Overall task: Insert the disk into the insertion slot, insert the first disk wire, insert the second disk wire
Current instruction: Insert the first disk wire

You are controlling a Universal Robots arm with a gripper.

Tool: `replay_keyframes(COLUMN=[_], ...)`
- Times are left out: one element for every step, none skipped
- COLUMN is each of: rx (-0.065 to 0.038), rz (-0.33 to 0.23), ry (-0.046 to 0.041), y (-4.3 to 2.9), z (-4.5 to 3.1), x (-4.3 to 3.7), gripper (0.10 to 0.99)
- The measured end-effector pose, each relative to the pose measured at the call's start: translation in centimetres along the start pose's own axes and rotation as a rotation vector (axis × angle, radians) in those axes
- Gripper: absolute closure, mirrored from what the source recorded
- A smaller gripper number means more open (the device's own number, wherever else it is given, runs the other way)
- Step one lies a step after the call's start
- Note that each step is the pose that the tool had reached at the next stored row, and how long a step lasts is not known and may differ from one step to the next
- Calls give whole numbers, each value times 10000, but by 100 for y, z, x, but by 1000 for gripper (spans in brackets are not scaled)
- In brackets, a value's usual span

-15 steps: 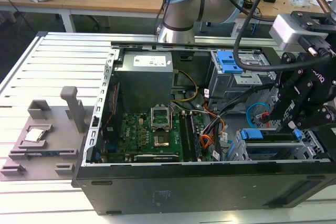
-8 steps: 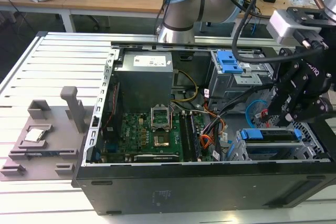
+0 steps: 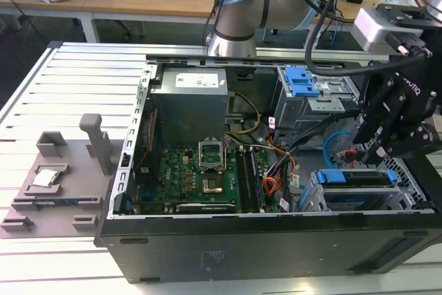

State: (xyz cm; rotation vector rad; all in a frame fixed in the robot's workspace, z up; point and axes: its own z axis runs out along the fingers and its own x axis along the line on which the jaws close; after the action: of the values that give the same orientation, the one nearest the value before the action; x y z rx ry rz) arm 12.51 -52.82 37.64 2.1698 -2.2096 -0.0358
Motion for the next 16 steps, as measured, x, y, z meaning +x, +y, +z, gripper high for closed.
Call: replay_keyframes(rx=[-7,-16,-27,-51,-52,-52,-52,-55,-59,-60,-63,-64,-64,-63,-63,-63], rz=[0,-1,0,-1,0,0,-1,-2,-2,-1,1,1,1,1,1,1], ry=[-3,-3,-3,0,-2,-1,0,-3,-2,0,1,14,29,29,27,27], y=[-5,-14,-25,-48,-52,-55,-58,-65,-78,-85,-89,-90,-90,-90,-90,-90], z=[10,20,35,67,76,81,85,101,129,150,177,188,188,188,189,189], x=[0,-1,-1,-10,-37,-74,-87,-94,-95,-96,-96,-97,-96,-96,-96,-96], gripper=[667,667,667,667,667,667,667,667,667,667,667,667,667,667,667,667])
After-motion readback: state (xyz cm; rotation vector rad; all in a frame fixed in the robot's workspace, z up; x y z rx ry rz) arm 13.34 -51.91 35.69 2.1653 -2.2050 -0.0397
